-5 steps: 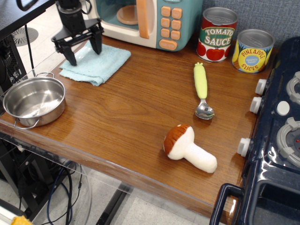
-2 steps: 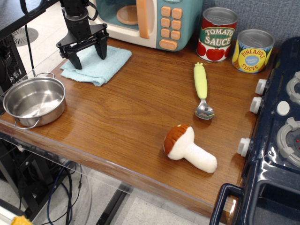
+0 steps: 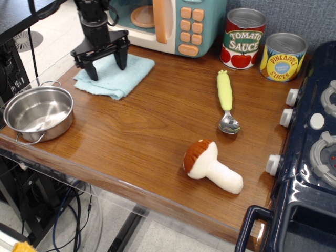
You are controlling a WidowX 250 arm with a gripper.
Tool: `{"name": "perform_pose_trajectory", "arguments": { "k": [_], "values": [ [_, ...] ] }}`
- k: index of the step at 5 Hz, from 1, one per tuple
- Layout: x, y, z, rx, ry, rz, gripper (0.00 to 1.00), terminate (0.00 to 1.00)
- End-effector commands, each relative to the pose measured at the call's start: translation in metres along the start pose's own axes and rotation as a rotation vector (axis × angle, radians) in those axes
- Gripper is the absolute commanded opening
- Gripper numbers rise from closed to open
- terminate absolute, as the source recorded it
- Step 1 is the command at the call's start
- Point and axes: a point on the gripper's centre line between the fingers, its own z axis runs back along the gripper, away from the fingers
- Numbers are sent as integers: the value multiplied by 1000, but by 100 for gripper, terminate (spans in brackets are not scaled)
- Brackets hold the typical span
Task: Slide the blue towel to the bottom center of the table next to the white utensil.
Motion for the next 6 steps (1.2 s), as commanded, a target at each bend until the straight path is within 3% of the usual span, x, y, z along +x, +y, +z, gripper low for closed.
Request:
{"name": "perform_pose_trajectory", "arguments": {
  "k": [1,2,3,6],
  "values": [
    [-55,-41,21,-59,16,-114,100,0],
    [-84,-49,29,-80,30,-175,100,0],
    [-97,-41,34,-99,41,-177,100,0],
    [-135,10,41,-23,-7,-232,100,0]
  ]
}}
